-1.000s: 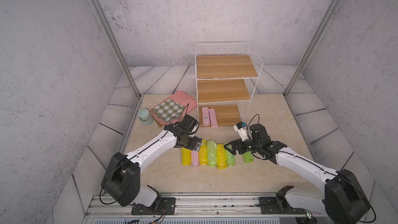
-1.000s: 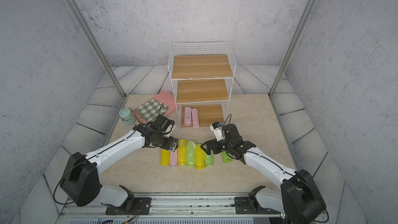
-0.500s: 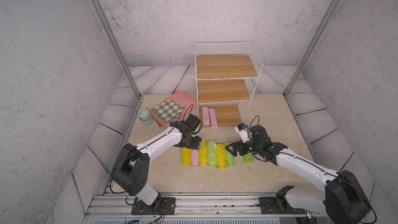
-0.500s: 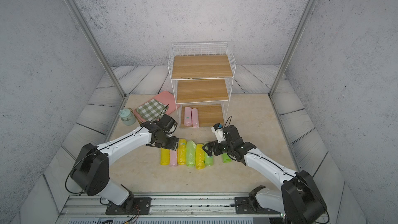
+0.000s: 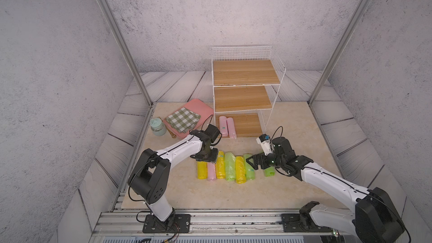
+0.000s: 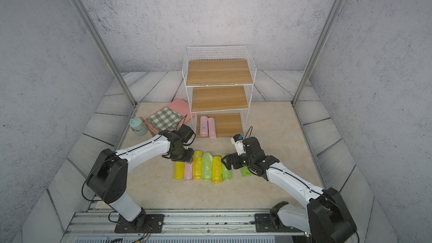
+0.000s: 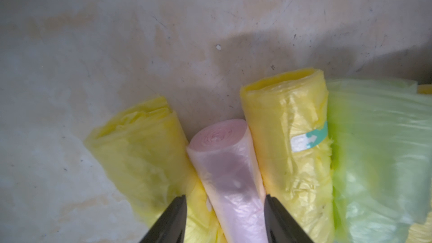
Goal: Sort the rolls of trash bags by color and place them on the shelf
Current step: Pick up the roll of trash bags from the center of the board.
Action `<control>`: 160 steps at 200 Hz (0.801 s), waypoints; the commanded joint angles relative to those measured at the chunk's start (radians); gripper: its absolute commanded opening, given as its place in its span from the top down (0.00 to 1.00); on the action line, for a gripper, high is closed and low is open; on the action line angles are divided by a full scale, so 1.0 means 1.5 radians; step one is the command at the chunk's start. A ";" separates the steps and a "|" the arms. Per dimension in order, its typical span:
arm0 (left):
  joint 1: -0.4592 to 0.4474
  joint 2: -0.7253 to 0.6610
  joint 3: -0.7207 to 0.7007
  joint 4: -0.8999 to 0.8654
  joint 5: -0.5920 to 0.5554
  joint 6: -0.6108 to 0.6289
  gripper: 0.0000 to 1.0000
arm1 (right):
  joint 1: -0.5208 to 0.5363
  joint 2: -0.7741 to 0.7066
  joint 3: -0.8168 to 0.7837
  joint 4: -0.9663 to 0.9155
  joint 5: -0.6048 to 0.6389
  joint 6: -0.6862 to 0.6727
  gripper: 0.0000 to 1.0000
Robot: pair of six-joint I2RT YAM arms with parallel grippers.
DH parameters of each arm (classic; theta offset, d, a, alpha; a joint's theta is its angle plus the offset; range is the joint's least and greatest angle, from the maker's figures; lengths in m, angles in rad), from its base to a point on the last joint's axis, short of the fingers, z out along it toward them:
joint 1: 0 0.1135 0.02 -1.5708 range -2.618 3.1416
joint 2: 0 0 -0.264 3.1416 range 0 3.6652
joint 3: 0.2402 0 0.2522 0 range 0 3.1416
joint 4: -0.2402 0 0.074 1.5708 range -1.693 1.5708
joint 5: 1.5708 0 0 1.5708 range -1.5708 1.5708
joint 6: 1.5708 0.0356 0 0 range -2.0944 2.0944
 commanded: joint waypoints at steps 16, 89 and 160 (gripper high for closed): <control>-0.006 0.020 0.017 -0.017 0.024 -0.002 0.45 | 0.003 -0.014 -0.013 -0.001 0.009 0.005 0.01; -0.007 0.076 0.039 -0.032 0.026 0.001 0.43 | 0.003 -0.013 -0.026 0.007 0.018 0.010 0.01; -0.006 0.097 0.045 -0.042 0.003 -0.005 0.51 | 0.004 0.003 -0.020 0.012 0.017 0.012 0.01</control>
